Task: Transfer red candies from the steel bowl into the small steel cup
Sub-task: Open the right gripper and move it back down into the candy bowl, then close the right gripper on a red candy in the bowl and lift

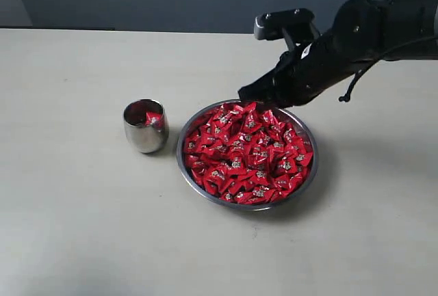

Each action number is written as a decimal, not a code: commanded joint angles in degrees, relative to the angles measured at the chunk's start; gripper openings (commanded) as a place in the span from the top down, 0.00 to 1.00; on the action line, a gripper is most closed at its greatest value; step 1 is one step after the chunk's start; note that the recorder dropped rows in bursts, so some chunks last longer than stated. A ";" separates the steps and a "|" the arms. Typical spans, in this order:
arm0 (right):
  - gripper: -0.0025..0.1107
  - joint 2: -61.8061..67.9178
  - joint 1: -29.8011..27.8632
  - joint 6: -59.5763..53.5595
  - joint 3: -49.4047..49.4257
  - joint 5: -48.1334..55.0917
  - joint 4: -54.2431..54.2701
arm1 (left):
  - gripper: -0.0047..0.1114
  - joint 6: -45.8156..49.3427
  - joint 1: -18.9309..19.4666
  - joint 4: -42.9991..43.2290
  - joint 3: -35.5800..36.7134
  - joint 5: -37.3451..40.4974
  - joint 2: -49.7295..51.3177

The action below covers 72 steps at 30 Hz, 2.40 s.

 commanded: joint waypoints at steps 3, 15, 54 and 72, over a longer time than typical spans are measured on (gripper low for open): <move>0.98 0.03 0.65 -14.55 0.04 6.08 8.95 | 0.96 -0.15 0.05 0.07 0.22 -0.10 -0.26; 0.98 3.59 9.53 -34.58 -4.12 6.59 11.79 | 0.96 -0.15 0.05 0.07 0.22 -0.10 -0.26; 0.98 8.08 17.11 -33.57 -10.35 11.90 -13.38 | 0.96 -0.15 0.05 0.07 0.22 -0.10 -0.26; 0.88 9.31 17.11 -32.19 -10.25 11.04 -14.25 | 0.96 -0.15 0.05 0.07 0.22 -0.10 -0.26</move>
